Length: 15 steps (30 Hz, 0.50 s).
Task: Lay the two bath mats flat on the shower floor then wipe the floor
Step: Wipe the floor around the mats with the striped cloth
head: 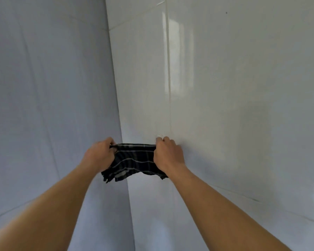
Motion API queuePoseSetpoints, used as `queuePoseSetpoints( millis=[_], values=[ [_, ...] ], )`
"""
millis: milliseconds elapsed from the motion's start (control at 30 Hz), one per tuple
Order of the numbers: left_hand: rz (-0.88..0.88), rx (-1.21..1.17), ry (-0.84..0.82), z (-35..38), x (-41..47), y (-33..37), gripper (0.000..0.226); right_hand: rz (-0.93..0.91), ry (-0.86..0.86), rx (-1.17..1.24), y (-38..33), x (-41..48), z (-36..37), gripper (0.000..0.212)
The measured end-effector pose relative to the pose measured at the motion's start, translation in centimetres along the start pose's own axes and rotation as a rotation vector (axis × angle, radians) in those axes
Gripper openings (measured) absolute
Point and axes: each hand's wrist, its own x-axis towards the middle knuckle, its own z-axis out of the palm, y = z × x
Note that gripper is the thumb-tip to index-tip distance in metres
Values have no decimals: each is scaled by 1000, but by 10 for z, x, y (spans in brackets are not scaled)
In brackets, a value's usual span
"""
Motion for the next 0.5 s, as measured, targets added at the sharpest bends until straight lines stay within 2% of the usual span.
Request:
queuePoseSetpoints(
  millis=[133,300,500],
  values=[
    [-107,-39,64,-26,-50,-15,10,-40,-91,67,-21,-11,7,29],
    [-257,-14,63,-50,-126,-52,12,-123,-169,190,-60,-39,31,15],
    [-439,-16,78,-74,-207,-105,8,-240,-277,304,-120,-91,60,10]
  ],
)
